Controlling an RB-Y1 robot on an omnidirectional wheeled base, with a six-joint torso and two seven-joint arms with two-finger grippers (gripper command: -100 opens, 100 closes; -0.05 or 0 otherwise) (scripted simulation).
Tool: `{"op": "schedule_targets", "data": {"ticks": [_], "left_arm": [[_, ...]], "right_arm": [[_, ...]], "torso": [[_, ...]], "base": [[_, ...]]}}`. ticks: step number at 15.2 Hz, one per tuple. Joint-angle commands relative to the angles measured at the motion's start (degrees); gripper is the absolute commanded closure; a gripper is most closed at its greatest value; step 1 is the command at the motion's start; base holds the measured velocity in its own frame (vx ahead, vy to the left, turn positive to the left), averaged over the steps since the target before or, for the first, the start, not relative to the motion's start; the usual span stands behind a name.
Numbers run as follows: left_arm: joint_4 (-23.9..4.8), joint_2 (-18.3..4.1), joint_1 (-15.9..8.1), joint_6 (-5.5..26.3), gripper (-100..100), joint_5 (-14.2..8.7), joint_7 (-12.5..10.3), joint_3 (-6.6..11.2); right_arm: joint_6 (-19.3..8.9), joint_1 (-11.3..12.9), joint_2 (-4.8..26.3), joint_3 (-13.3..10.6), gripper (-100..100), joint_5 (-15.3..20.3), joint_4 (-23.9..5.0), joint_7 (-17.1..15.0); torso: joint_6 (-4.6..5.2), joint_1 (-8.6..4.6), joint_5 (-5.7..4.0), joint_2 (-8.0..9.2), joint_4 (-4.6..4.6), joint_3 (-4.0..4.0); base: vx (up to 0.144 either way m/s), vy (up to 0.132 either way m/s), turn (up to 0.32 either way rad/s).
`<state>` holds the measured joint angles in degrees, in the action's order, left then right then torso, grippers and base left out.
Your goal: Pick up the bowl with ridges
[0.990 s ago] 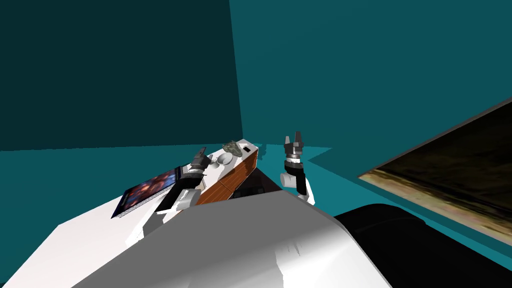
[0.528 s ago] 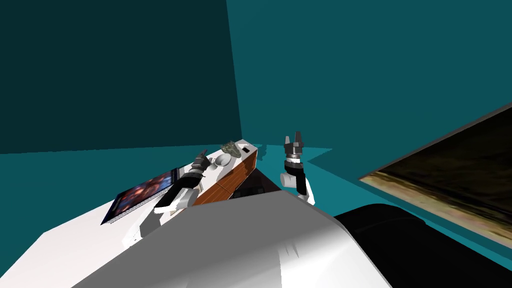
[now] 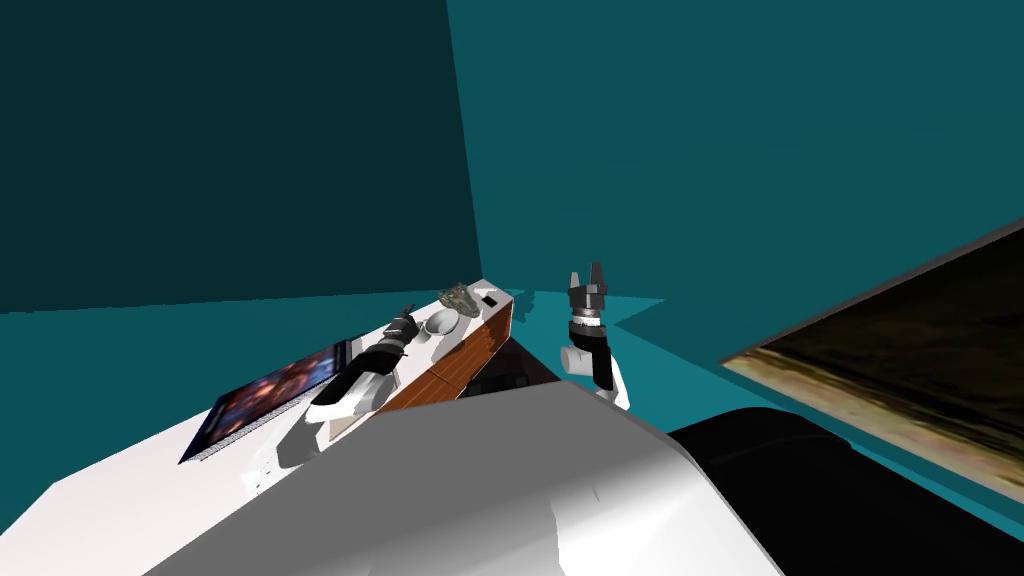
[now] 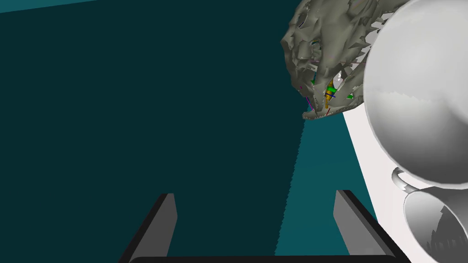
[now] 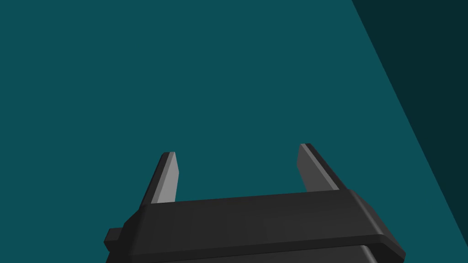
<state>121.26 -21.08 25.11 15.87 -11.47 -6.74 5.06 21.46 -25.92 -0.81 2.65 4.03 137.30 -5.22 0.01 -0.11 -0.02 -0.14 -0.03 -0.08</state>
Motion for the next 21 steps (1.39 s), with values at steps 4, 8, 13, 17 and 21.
{"op": "schedule_targets", "data": {"ticks": [4, 8, 13, 17, 21], "left_arm": [[-1.0, -1.0, -0.2, 5.9, -100, -1.2, -0.5, 1.05], [-1.7, -1.3, -0.6, 9.4, -100, -1.9, -0.7, 1.60], [-3.1, -1.9, -1.3, 15.5, -100, -3.1, -1.1, 2.69], [-3.8, -2.1, -1.7, 18.9, -100, -3.7, -1.3, 3.24], [-5.2, -2.4, -2.4, 23.9, -100, -4.9, -1.7, 4.30]], "right_arm": [[0.0, 0.0, 0.0, 0.0, 0, 0.0, 0.0, 0.0], [0.0, 0.0, 0.0, 0.0, 0, 0.0, 0.0, 0.0], [0.0, 0.0, 0.0, 0.0, 0, 0.0, 0.0, 0.0], [0.0, 0.0, 0.0, 0.0, 0, 0.0, 0.0, 0.0], [0.0, 0.0, 0.0, 0.0, 0, 0.0, 0.0, 0.0]], "torso": [[0.00, 0.00, 0.00, -0.01, 0.00, 0.00], [0.00, -0.02, -0.01, -0.02, -0.01, -0.01], [0.00, 0.00, 0.00, -0.01, 0.00, -0.01], [0.00, -0.02, 0.00, -0.01, 0.00, 0.00], [-0.01, 0.01, 0.00, 0.00, 0.00, 0.00]], "base": [[0.035, -0.028, -0.015], [0.031, -0.028, -0.012], [0.037, -0.029, -0.017], [0.029, -0.026, -0.011], [0.035, -0.026, -0.017]]}}
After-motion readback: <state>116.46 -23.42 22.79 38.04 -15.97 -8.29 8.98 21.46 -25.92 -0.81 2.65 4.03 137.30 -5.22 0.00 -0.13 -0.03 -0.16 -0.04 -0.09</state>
